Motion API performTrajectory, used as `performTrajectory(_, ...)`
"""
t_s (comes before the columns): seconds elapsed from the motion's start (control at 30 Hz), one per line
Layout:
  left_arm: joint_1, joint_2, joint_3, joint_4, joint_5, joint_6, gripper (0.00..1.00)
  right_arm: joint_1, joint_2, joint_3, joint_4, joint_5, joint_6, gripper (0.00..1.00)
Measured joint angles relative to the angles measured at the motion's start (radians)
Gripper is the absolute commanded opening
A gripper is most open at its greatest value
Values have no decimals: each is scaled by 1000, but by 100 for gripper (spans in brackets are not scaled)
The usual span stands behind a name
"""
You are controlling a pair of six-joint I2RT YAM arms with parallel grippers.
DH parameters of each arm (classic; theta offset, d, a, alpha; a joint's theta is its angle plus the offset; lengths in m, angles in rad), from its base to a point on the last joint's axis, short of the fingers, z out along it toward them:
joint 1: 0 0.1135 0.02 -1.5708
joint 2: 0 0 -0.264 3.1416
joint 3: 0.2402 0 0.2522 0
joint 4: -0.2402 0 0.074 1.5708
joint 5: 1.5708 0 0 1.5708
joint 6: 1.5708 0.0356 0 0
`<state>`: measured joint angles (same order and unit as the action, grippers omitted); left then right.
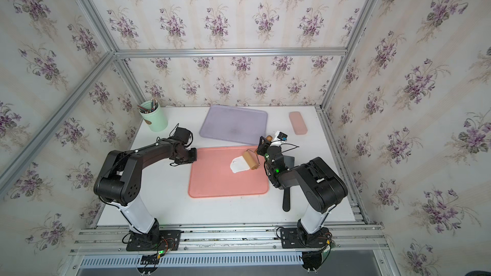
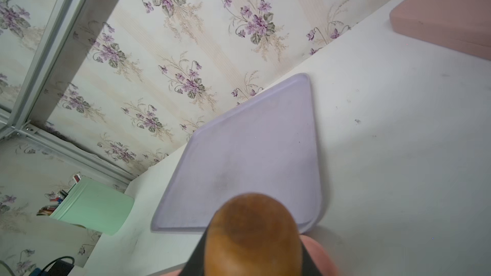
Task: Roll out the dumpling wrappers from the dough
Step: Flatten out the dough on the work surface.
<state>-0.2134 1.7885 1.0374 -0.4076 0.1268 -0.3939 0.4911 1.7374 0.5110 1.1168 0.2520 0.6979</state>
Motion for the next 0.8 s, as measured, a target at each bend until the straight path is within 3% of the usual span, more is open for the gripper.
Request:
performTrajectory(0.1, 0, 2, 1, 0, 0, 0, 0, 21, 62, 13, 69, 32, -19, 0)
performTrajectory(0.27, -3, 5, 5, -4, 0, 0, 0, 180, 133, 43, 133, 97, -26, 0)
performTrajectory(0.43, -3, 12, 17, -16, 0, 0, 0, 241, 143, 26, 151, 79, 50, 0)
performTrajectory(0.63, -5, 10, 17, -16, -8, 5, 0, 124, -54, 24, 0, 32, 45, 0)
performTrajectory(0.8, -5, 10, 15, -13, -7, 5, 0, 65, -42, 30, -43, 28, 5, 0)
